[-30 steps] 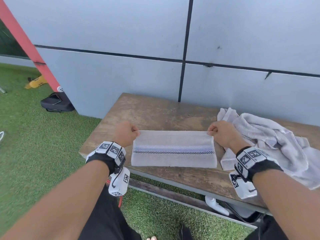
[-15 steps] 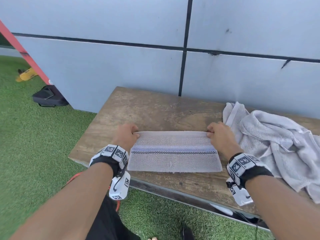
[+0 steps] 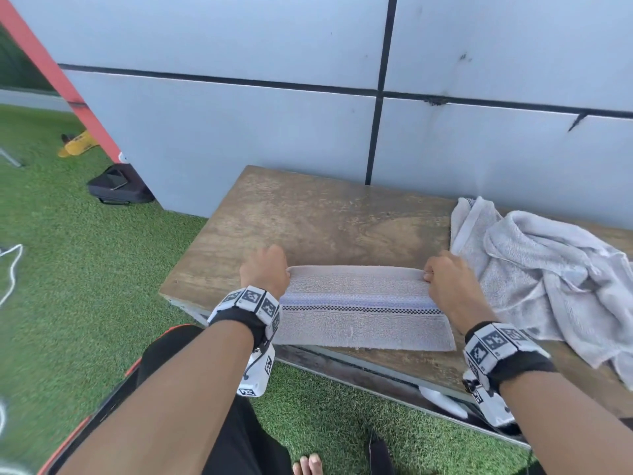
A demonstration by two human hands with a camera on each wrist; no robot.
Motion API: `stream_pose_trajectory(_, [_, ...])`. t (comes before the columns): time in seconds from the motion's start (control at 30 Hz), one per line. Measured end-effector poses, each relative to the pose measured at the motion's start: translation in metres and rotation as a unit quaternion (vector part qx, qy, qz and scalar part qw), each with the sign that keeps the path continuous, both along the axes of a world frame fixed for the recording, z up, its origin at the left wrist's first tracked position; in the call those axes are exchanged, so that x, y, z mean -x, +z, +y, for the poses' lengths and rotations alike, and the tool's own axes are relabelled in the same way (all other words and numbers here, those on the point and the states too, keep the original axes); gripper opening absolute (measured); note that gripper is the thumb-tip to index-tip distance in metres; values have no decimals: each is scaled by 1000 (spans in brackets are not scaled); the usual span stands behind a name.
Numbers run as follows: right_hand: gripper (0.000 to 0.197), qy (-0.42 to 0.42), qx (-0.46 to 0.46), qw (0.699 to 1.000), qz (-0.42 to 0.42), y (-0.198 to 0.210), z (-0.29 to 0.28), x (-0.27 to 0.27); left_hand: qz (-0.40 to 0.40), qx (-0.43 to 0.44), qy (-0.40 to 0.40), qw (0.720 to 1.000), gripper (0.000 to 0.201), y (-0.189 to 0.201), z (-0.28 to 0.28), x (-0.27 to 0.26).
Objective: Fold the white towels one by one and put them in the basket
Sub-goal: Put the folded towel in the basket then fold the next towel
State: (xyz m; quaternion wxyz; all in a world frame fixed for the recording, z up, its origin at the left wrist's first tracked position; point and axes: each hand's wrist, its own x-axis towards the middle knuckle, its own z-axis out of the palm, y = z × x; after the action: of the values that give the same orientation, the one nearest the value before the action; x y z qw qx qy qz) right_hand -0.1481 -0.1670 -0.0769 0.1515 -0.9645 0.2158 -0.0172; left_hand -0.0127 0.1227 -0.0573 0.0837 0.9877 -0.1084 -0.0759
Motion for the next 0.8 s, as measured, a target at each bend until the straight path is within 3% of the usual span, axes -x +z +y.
stream_pose_trajectory(0.3, [5,9,-24,998,59,18,-1,27,26,-40,-84,995,17,26,16,18])
stream_pose_trajectory(0.37, [9,8,-41,999,15,32,-8,20,-10,-8,-98,995,15,44,17,11])
stream_pose_trajectory(0.43, [10,3,-50,998,-49,50,-15,12,-49,81,-97,991,15,60,20,2])
stream_pose_trajectory(0.53, [8,-2,-33,984,-175,75,-26,8,-121,199,-138,963,25,78,25,-7])
stream_pose_trajectory(0.67, [7,23,-45,951,-306,83,-28,24,-194,258,-200,925,11,82,40,-6])
stream_pose_trajectory(0.73, [9,50,-69,953,-290,76,-27,37,-175,262,-204,927,13,78,48,0])
stream_pose_trajectory(0.8, [15,63,-117,974,-181,66,-27,49,-76,217,-203,952,21,73,55,11])
